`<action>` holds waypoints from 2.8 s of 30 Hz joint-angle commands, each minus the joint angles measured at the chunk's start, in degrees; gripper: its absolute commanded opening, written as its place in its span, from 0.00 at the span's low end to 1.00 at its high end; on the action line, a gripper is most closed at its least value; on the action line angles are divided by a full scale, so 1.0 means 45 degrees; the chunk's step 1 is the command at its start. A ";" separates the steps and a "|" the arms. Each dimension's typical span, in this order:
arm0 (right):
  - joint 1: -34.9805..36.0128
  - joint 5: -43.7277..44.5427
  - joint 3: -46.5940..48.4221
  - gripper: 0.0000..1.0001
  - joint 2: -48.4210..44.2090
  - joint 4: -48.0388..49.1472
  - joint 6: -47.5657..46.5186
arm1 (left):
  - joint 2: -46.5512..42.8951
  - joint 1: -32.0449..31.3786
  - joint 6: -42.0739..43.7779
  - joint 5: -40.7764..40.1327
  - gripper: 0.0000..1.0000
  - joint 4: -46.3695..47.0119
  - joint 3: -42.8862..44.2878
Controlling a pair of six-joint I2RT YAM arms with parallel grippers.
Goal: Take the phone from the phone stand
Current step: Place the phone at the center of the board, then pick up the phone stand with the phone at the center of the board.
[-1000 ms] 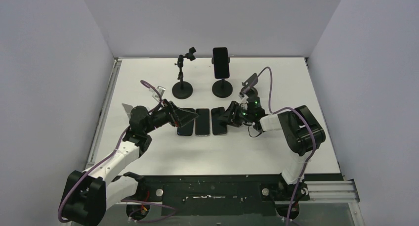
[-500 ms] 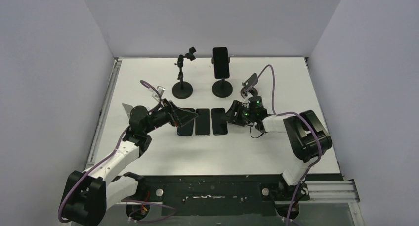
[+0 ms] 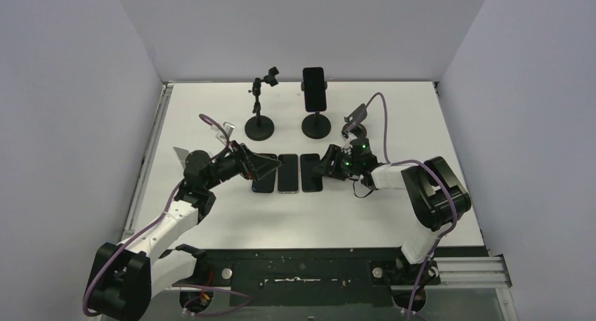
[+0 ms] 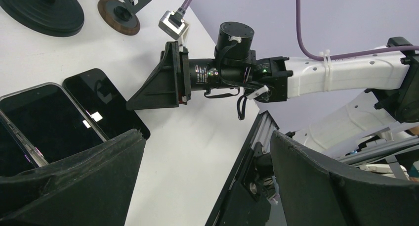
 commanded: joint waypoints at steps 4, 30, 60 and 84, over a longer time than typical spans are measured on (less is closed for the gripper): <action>0.0154 0.0208 -0.0424 0.52 0.0184 -0.0428 0.0457 | -0.0326 0.0072 0.0301 -0.0145 0.97 0.0211 -0.0019; -0.0161 0.6403 0.1724 0.69 -0.7957 -0.6920 -0.1731 | -0.0805 -0.0404 0.1328 -0.4455 0.97 -0.3045 0.1545; -0.0214 0.5132 0.0572 0.70 -1.1637 -0.6702 -0.1911 | 0.8793 -0.2672 0.1735 -0.7108 0.92 0.0983 0.8274; -0.0219 0.5045 0.0962 0.70 -1.2643 -0.7664 -0.2189 | 1.1763 -0.2498 0.0978 -0.5472 0.80 0.2682 1.0596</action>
